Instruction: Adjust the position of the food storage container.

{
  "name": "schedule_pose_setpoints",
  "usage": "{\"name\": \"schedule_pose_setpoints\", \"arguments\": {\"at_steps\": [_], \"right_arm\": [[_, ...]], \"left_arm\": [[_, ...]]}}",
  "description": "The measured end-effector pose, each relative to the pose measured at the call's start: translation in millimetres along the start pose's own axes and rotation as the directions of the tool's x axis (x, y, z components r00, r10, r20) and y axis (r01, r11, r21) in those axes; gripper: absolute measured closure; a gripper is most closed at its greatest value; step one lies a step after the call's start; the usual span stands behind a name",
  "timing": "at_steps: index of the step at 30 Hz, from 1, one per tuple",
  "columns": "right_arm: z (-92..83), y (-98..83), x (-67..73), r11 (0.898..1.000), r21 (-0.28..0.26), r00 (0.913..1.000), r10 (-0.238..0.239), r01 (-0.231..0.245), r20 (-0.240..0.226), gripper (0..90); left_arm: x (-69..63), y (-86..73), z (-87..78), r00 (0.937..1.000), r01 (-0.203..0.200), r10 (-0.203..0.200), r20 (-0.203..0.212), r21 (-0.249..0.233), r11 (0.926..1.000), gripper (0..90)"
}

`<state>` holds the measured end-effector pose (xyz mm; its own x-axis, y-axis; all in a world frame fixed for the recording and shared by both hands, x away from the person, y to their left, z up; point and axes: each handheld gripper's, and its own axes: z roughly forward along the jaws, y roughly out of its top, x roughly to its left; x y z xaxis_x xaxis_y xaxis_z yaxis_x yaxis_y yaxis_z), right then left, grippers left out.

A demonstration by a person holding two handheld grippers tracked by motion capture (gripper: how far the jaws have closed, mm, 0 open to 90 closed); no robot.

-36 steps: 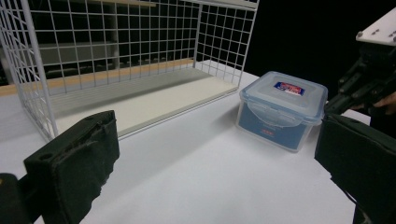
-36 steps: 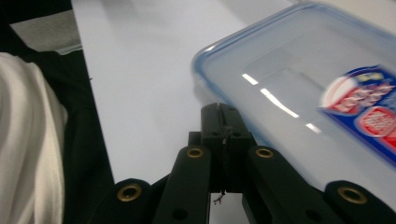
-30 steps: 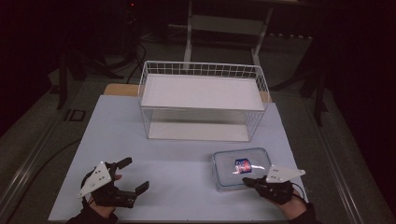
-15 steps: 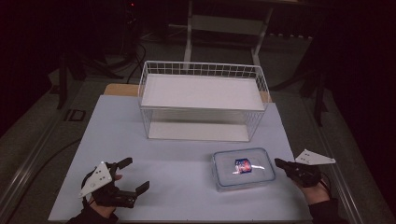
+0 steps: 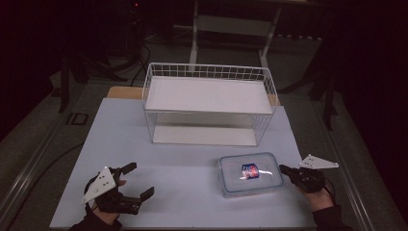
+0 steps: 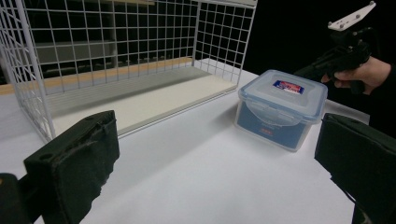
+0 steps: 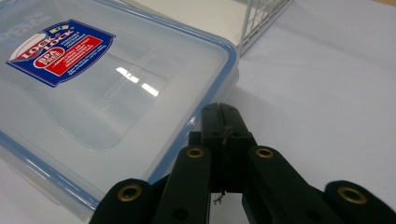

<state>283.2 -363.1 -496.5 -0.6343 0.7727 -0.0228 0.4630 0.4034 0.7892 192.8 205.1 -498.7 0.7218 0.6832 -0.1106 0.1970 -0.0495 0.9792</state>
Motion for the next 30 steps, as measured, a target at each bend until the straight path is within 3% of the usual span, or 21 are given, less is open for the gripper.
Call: {"name": "schedule_pose_setpoints", "arguments": {"at_steps": [4, 5, 11, 17, 30], "right_arm": [[2.3, 0.7, 5.9, 1.000, -0.003, 0.9996, 0.001, -0.001, -0.029, 90.0], [6.7, 3.6, 13.9, 1.000, -0.005, 0.9980, 0.000, 0.000, -0.063, 90.0], [12.6, 8.6, 26.1, 1.000, -0.015, 0.9943, -0.005, 0.003, -0.107, 90.0], [22.5, 16.2, 48.2, 1.000, -0.014, 0.9833, -0.019, 0.016, -0.181, 90.0], [35.9, 27.9, 68.6, 0.999, -0.011, 0.9711, -0.054, 0.053, -0.232, 90.0]], "left_arm": [[-0.2, -0.1, 0.5, 1.0000, 0.000, 0.000, 0.000, 0.001, 1.0000, 0.0], [-0.1, -0.2, 0.8, 1.0000, 0.002, -0.002, 0.000, 0.001, 1.0000, 0.0], [0.3, -0.4, 1.0, 1.0000, 0.006, -0.006, 0.000, 0.005, 1.0000, 0.0], [0.4, -0.6, 1.3, 1.0000, 0.005, -0.005, 0.002, 0.009, 1.0000, 0.0], [-0.2, -1.2, 2.8, 1.0000, 0.006, -0.006, 0.007, 0.016, 0.9998, 0.0]]}}
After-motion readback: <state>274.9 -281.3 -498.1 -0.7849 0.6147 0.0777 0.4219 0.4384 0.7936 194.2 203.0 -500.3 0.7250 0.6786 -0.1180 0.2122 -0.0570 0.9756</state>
